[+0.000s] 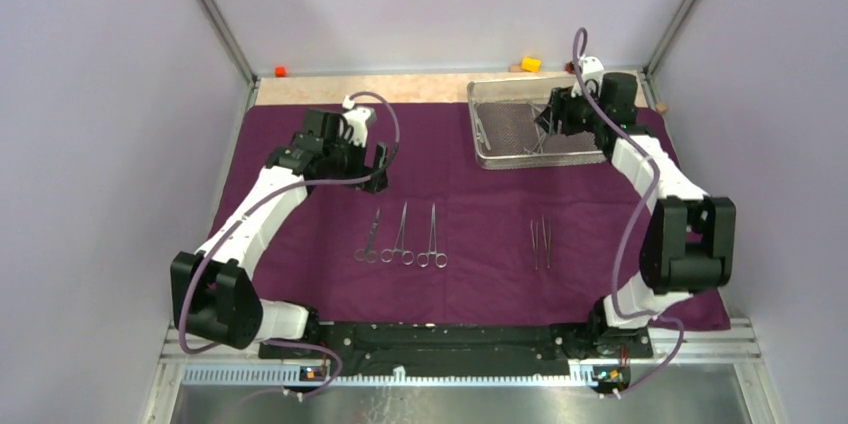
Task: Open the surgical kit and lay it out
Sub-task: Place the medical item in the surgical kit.
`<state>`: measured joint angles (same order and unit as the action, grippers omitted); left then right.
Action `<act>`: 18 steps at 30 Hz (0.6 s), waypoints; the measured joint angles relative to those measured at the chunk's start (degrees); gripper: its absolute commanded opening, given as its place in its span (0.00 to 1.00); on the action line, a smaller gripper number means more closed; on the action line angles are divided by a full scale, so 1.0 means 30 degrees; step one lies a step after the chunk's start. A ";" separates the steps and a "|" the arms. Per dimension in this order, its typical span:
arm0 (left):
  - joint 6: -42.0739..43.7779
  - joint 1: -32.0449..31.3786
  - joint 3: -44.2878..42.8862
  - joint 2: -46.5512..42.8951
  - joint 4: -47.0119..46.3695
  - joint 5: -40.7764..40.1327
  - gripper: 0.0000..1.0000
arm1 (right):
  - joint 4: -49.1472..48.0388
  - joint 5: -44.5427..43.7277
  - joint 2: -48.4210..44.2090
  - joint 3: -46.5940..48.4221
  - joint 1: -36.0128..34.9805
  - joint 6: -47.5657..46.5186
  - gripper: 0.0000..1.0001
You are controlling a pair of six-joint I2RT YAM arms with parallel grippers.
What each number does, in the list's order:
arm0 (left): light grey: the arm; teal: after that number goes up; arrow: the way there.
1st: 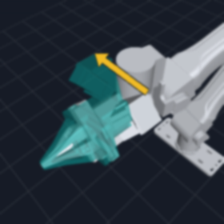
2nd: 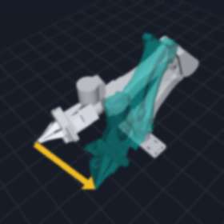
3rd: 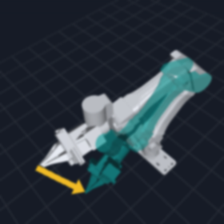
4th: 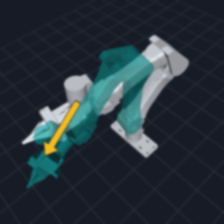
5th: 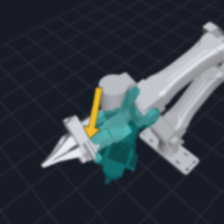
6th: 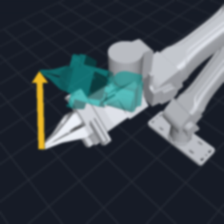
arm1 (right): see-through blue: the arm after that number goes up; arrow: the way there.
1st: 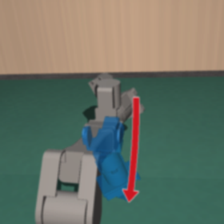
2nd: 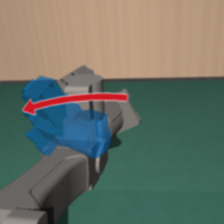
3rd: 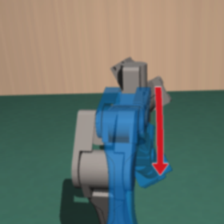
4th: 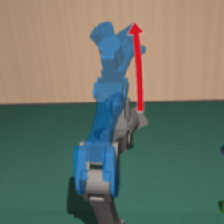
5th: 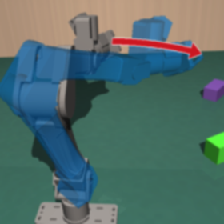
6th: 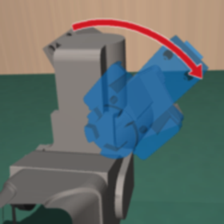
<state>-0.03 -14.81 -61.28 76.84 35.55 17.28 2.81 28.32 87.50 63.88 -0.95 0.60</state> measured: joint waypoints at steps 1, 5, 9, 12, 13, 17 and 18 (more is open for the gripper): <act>0.0168 0.0000 -0.0364 0.0000 -0.0117 -0.0007 0.99 | 0.0423 -0.0415 0.0663 0.0539 0.0000 -0.0342 0.60; 0.0590 0.0000 -0.0714 -0.0153 -0.0933 -0.0007 0.99 | 0.1836 -0.1894 0.3111 0.2331 0.0007 -0.1253 0.61; 0.0685 0.0000 -0.0627 -0.0153 -0.1661 0.0015 0.99 | 0.2965 -0.3220 0.5333 0.4000 0.0007 -0.1566 0.60; 0.0736 0.0000 -0.0619 -0.0146 -0.2062 0.0029 0.99 | 0.3672 -0.3963 0.7118 0.5756 0.0007 -0.1719 0.60; 0.0765 0.0000 -0.0619 -0.0138 -0.2164 0.0029 0.99 | 0.3912 -0.4131 0.7715 0.6433 0.0007 -0.1814 0.60; 0.0925 0.0000 -0.0619 0.0153 -0.2557 0.0080 0.99 | 0.4838 -0.4488 1.0207 0.9515 0.0007 -0.2412 0.60; 0.0976 0.0000 -0.0619 0.0284 -0.2616 0.0095 0.99 | 0.5115 -0.4517 1.0892 1.0411 0.0029 -0.2703 0.60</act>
<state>2.90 -14.81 -63.13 77.69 27.70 17.56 18.15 14.76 120.18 95.11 -0.86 -7.51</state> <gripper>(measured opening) 0.988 0.604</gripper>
